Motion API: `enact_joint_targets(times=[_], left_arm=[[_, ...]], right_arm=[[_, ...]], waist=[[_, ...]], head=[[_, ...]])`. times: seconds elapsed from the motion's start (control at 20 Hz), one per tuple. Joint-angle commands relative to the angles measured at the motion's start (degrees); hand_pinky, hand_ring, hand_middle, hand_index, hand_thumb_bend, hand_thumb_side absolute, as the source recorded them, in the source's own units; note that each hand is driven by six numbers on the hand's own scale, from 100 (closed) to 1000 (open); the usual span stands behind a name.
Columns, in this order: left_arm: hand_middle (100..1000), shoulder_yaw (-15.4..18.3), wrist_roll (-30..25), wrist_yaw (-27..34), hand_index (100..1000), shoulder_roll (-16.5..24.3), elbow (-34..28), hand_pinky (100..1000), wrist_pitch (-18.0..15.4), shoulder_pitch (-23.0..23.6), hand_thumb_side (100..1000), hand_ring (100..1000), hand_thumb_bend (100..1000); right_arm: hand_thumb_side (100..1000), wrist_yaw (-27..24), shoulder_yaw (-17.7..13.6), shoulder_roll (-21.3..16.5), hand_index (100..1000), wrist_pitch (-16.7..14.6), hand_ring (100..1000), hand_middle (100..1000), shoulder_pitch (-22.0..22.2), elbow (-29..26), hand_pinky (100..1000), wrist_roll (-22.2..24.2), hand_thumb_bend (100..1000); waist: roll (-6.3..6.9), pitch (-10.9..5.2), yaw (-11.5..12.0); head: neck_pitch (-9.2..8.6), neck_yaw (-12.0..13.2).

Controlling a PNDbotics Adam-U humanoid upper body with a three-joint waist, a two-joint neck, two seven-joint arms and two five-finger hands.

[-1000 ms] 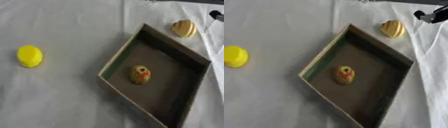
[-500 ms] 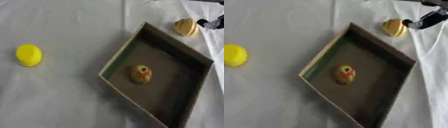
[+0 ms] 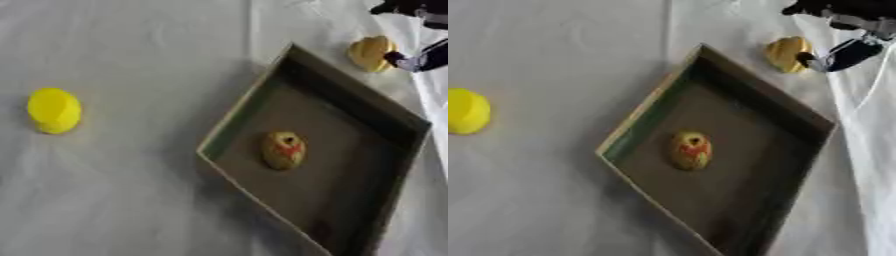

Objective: Pick up objects on the table and place them in the box.

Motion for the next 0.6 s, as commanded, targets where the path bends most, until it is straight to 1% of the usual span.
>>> enact_joint_targets(times=[0.05, 0.2, 0.35, 0.4, 0.55, 0.6], left_arm=[[768, 0.27, -0.23, 0.06, 847, 0.69, -0.90, 818, 0.03, -0.68, 620, 807, 100], [768, 0.27, -0.26, 0.05, 847, 0.51, -0.90, 818, 0.09, -0.83, 621, 807, 100], [768, 0.29, -0.30, 0.01, 846, 0.32, -0.90, 818, 0.13, -0.84, 622, 807, 100], [768, 0.30, -0.31, 0.00, 846, 0.26, -0.90, 818, 0.17, -0.85, 622, 807, 100], [767, 0.24, -0.40, -0.01, 846, 0.13, -0.90, 818, 0.21, -0.90, 622, 806, 100], [767, 0.23, -0.45, -0.01, 846, 0.11, -0.90, 818, 0.20, -0.91, 622, 806, 100]], right_arm=[[402, 0.80, -0.59, -1.27, 999, 0.03, 1000, 887, -0.81, 0.33, 983, -0.13, 203], [403, 1.69, -0.90, -1.13, 998, 0.51, 1000, 886, -0.54, 0.76, 982, -0.66, 209], [433, 2.66, -1.17, -0.97, 994, 0.91, 1000, 881, -0.10, 1.54, 981, -1.15, 177], [431, 2.90, -1.21, -0.90, 992, 0.95, 1000, 879, 0.01, 1.81, 980, -1.25, 174], [423, 3.39, -1.17, -0.73, 974, 0.99, 1000, 828, 0.19, 2.37, 970, -1.40, 128], [423, 3.44, -1.15, -0.69, 974, 0.98, 1000, 828, 0.21, 2.48, 970, -1.39, 128]], waist=[[0.15, -1.01, 0.10], [0.12, -0.63, 0.26], [0.12, -0.32, 0.37], [0.13, -0.24, 0.38], [0.22, -0.09, 0.37], [0.24, -0.07, 0.37]], head=[[-1.24, -0.28], [-1.65, -0.27], [-1.84, -0.29], [-1.85, -0.31], [-1.74, -0.39], [-1.72, -0.40]])
